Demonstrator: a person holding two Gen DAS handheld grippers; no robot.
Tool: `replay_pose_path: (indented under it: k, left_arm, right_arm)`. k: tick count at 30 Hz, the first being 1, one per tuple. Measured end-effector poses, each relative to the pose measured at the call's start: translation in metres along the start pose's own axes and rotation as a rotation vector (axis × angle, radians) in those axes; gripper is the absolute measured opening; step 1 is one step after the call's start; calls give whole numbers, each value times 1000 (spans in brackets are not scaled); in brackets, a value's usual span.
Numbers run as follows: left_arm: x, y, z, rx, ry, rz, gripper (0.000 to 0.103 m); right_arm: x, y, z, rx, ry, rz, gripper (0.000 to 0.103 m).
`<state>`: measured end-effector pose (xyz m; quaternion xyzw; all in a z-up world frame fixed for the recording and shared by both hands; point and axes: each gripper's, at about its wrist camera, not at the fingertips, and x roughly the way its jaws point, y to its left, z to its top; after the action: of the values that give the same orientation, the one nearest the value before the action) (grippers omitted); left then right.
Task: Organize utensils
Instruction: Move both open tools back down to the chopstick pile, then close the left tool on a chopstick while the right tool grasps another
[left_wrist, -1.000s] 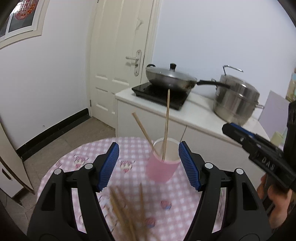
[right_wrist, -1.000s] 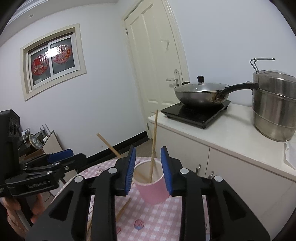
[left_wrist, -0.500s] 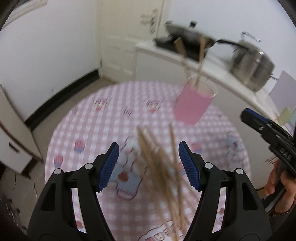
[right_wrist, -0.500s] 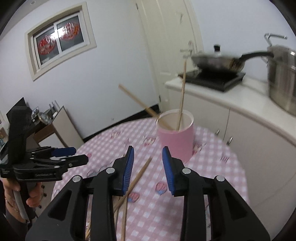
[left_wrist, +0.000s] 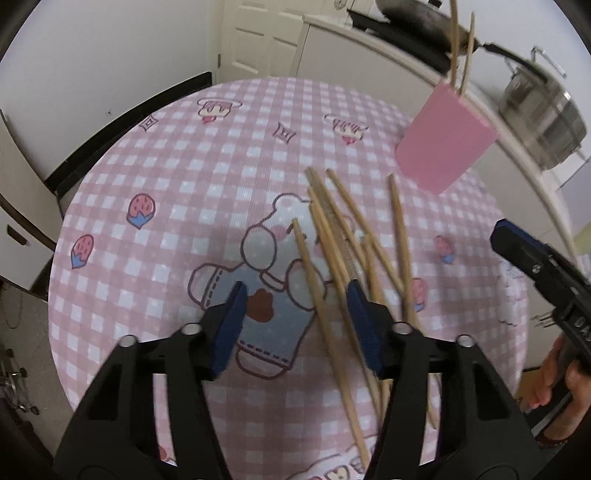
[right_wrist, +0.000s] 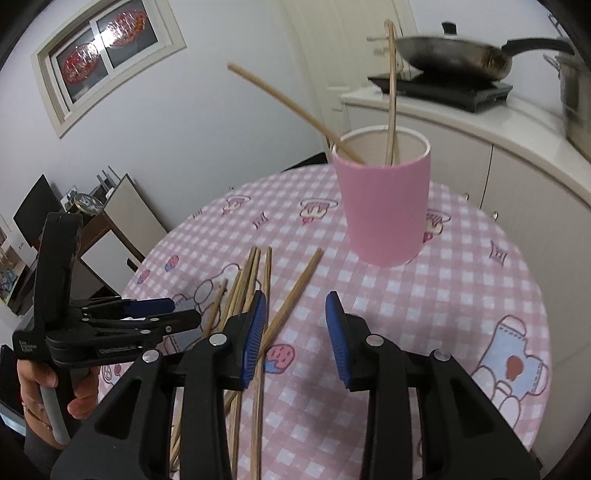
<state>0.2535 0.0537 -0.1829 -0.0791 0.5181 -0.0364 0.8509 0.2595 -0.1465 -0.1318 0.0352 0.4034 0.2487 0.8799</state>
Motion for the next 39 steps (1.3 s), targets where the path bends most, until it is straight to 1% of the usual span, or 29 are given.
replay_pose_path:
  k: [3, 6, 8, 12, 17, 19, 20, 22, 27, 31, 33, 34, 35, 39]
  left_arm:
    - [12, 2, 1, -20, 33, -15, 49]
    - [17, -2, 2, -5, 22, 14, 48]
    - [20, -3, 5, 5, 19, 38, 42]
    - [25, -6, 8, 27, 19, 73, 36]
    - [25, -12, 7, 81, 19, 126, 34]
    - [26, -10, 8, 86, 22, 130, 34]
    - [26, -10, 9, 86, 23, 134, 32]
    - [29, -14, 12, 94, 21, 139, 26]
    - [33, -10, 18, 78, 16, 114, 13]
    - [32, -4, 18, 64, 13, 94, 12]
    - [31, -2, 17, 55, 8, 88, 9]
    - [30, -2, 17, 50, 7, 83, 8]
    - [29, -2, 16, 46, 7, 76, 7]
    - [22, 8, 14, 8, 14, 19, 6]
  right_arm:
    - [9, -2, 0, 5, 26, 0, 34]
    - [15, -3, 1, 7, 41, -4, 34]
    - [20, -3, 3, 7, 51, -5, 34]
    - [31, -4, 8, 12, 78, -4, 35]
    - [53, -3, 15, 21, 141, -16, 34]
    - [62, -3, 17, 25, 179, -32, 34]
    - [66, -3, 18, 31, 191, -34, 34]
    - [72, -3, 21, 26, 214, -47, 34]
    - [82, 0, 27, 21, 257, -58, 34]
    - [90, 1, 31, 31, 283, -43, 34]
    - [94, 0, 31, 43, 299, -34, 26]
    - [95, -1, 30, 50, 302, -27, 16]
    - [95, -2, 30, 56, 304, -21, 11]
    - [87, -3, 28, 79, 288, 12, 9]
